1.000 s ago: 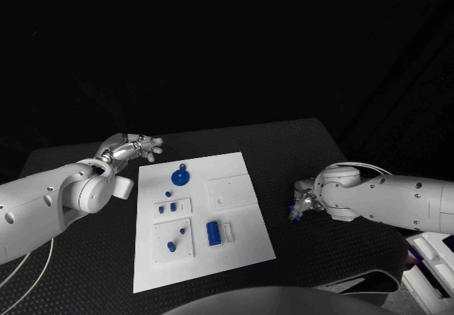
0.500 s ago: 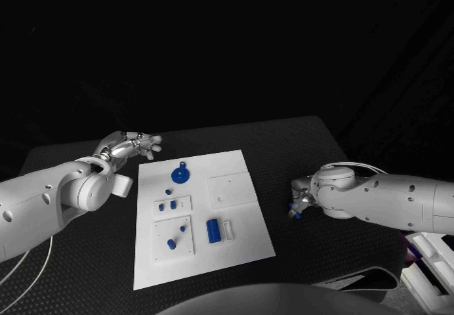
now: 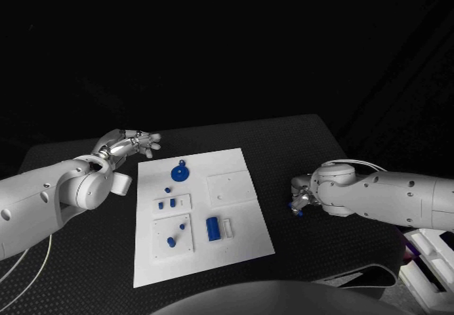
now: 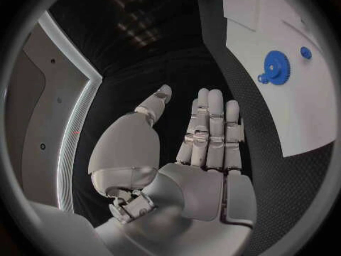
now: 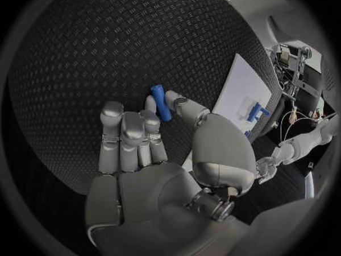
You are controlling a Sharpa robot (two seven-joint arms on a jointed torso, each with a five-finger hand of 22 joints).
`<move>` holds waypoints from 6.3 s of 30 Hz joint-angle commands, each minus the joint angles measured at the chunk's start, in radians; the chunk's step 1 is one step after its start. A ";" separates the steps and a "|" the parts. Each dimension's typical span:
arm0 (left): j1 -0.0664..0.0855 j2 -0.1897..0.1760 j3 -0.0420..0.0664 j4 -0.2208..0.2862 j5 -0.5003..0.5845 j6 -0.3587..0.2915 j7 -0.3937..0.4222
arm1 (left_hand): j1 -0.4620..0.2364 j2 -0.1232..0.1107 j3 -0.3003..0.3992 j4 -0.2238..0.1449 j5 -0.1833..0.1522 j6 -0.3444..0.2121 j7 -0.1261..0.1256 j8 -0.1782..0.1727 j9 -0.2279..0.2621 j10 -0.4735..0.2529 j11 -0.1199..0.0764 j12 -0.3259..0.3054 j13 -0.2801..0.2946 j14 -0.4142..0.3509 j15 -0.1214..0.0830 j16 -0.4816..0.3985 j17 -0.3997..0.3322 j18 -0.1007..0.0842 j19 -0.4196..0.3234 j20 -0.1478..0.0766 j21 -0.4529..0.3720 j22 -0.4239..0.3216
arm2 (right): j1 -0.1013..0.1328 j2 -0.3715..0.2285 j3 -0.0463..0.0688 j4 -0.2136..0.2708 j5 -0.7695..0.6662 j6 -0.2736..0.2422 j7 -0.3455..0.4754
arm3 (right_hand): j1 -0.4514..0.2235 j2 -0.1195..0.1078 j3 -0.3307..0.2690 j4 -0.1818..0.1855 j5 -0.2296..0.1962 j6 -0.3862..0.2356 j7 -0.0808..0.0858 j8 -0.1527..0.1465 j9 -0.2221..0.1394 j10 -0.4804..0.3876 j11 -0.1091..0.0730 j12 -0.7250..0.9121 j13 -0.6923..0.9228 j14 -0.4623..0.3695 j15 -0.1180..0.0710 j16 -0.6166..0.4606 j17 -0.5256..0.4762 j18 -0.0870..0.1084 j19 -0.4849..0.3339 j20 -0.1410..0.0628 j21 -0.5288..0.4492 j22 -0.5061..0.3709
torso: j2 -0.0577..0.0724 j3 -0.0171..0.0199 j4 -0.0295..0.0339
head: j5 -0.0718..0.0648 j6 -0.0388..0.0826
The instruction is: Assemble the parts on the task board
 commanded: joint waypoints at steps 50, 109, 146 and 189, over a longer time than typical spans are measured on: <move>0.002 -0.002 0.001 0.016 0.004 0.019 0.002 | -0.007 -0.001 -0.002 0.005 0.009 -0.009 -0.001 -0.003 -0.002 -0.007 0.000 -0.004 -0.002 -0.004 0.002 -0.005 0.003 -0.013 -0.008 -0.054 -0.003 -0.001 | 0.042 0.090 -0.007 0.143 0.466 -0.159 0.023 | -0.012 0.055 -0.009 -0.051 0.158 0.041 -0.005 -0.009 -0.270 0.035 -0.012 0.014 0.011 0.005 -0.010 -0.007 -0.003 0.043 0.015 0.008 0.006 0.009 | -0.002 -0.0031 0.0053 | 0.087 0.001; 0.004 -0.009 0.001 0.024 0.000 0.025 -0.014 | -0.009 0.001 -0.002 0.008 0.008 -0.010 0.000 -0.004 -0.003 -0.009 0.001 -0.004 -0.002 -0.005 0.002 -0.006 0.005 -0.013 -0.008 -0.054 -0.003 0.000 | -0.016 0.244 -0.006 0.059 0.530 -0.167 0.052 | -0.112 0.018 -0.169 -0.021 0.157 0.038 -0.006 -0.009 -0.286 0.016 -0.014 -0.003 0.008 0.000 -0.015 -0.011 -0.003 0.043 0.011 0.006 -0.001 0.007 | 0.001 -0.0023 0.0025 | 0.162 -0.006; 0.005 -0.010 0.001 0.023 -0.001 0.023 -0.017 | -0.011 0.003 -0.002 0.011 0.007 -0.012 0.000 -0.004 -0.003 -0.011 0.002 -0.005 -0.002 -0.005 0.003 -0.007 0.005 -0.013 -0.009 -0.054 -0.003 0.000 | -0.017 0.242 -0.006 0.080 0.387 -0.197 0.113 | -0.094 0.040 -0.169 -0.018 0.137 0.048 -0.010 -0.004 -0.289 0.024 -0.018 0.003 0.014 0.001 -0.018 -0.012 -0.003 0.043 0.012 0.002 -0.003 0.007 | 0.001 -0.0027 0.0012 | 0.171 -0.007; 0.005 -0.011 0.001 0.023 -0.002 0.019 -0.020 | -0.014 0.003 -0.001 0.017 0.003 -0.016 0.002 -0.006 -0.005 -0.014 0.003 -0.006 -0.003 -0.005 0.003 -0.007 0.007 -0.012 -0.009 -0.054 -0.004 0.001 | -0.016 0.203 -0.004 0.092 0.382 -0.263 0.187 | -0.127 -0.038 -0.231 0.024 0.090 0.034 -0.009 -0.010 -0.297 0.010 -0.018 -0.011 0.009 -0.001 -0.021 -0.015 -0.002 0.043 0.013 -0.006 -0.009 0.004 | 0.001 -0.0020 0.0021 | 0.177 -0.010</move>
